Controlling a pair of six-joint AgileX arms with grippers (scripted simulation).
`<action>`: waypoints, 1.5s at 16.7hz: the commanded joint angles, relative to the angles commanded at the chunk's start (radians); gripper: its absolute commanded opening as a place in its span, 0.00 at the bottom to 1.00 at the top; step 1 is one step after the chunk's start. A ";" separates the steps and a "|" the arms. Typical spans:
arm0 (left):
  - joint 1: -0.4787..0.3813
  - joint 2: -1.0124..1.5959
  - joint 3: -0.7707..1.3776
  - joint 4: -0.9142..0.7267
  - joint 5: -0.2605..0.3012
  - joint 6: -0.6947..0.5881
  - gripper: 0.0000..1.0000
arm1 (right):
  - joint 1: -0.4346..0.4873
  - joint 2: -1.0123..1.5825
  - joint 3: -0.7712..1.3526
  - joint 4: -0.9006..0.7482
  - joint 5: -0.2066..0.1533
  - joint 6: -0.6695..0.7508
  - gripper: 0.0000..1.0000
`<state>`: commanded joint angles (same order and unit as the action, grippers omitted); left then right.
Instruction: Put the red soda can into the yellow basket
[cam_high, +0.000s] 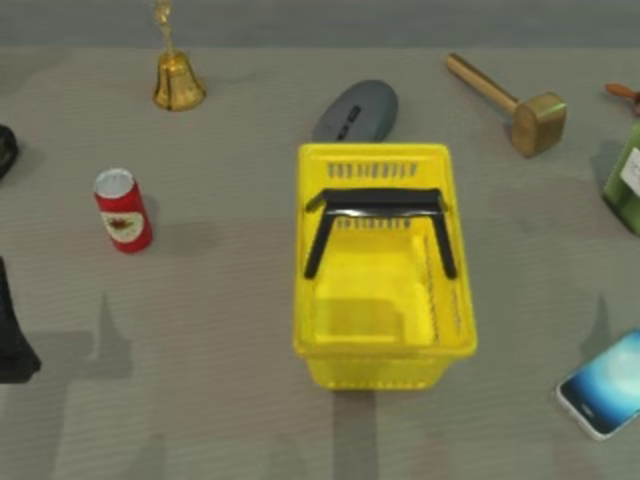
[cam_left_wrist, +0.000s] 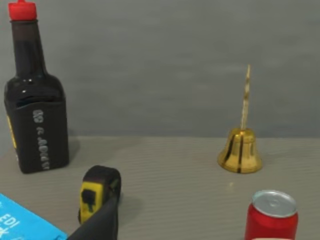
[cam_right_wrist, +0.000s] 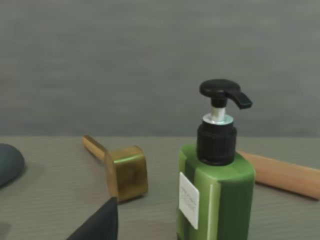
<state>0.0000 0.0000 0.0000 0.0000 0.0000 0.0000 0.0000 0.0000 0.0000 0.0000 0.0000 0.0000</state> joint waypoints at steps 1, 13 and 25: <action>0.000 0.000 0.000 0.000 0.000 0.000 1.00 | 0.000 0.000 0.000 0.000 0.000 0.000 1.00; -0.061 0.665 0.601 -0.398 0.013 0.222 1.00 | 0.000 0.000 0.000 0.000 0.000 0.000 1.00; -0.125 1.939 1.660 -1.068 -0.001 0.577 1.00 | 0.000 0.000 0.000 0.000 0.000 0.000 1.00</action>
<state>-0.1251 1.9391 1.6597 -1.0684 -0.0010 0.5768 0.0000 0.0000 0.0000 0.0000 0.0000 0.0000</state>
